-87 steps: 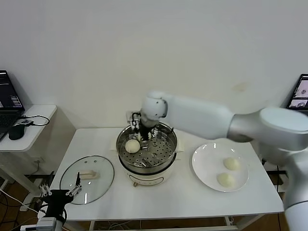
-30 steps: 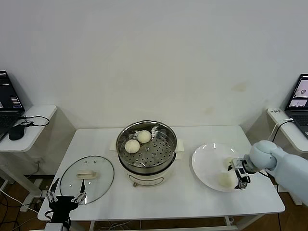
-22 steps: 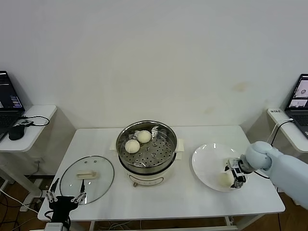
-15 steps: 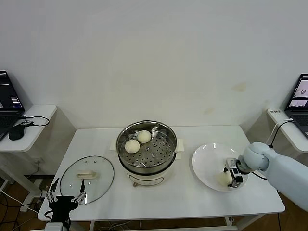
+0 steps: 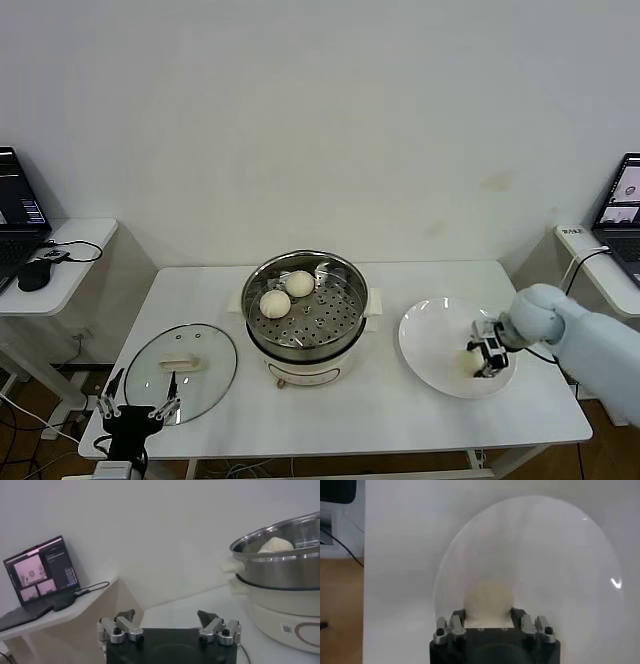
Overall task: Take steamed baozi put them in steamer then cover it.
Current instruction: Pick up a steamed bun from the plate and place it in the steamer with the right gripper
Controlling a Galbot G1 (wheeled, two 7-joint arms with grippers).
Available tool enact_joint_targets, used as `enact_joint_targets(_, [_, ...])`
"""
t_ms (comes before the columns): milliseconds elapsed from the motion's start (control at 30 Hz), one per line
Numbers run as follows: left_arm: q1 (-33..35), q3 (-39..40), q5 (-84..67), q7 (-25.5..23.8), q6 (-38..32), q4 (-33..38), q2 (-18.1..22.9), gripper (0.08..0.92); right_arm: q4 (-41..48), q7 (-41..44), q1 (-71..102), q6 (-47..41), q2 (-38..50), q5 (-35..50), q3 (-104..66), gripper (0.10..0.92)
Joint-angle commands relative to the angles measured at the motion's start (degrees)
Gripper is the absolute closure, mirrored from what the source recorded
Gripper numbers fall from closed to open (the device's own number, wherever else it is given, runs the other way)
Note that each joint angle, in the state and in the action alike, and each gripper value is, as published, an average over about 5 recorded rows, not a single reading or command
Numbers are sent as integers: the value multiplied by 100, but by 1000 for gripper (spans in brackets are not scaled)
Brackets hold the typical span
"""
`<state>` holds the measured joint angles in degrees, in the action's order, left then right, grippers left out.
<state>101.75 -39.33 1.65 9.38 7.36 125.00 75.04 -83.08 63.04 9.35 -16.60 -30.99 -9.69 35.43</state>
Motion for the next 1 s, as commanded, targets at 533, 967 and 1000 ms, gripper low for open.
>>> enact_joint_targets(533, [-46, -110, -108, -3, 0, -54, -15, 177, 91, -204, -4551, -78, -2176, 2140, 2576, 440])
enact_joint_targets(967, [-5, -323, -175, 5, -9, -52, 19, 177, 504, -685, -3652, 1065, -3613, 1893, 3040, 440])
enact_joint_targets(1000, [-2, -337, -184, 6, -11, -54, 22, 177, 570, -680, -3609, 1194, -3689, 1803, 3082, 440])
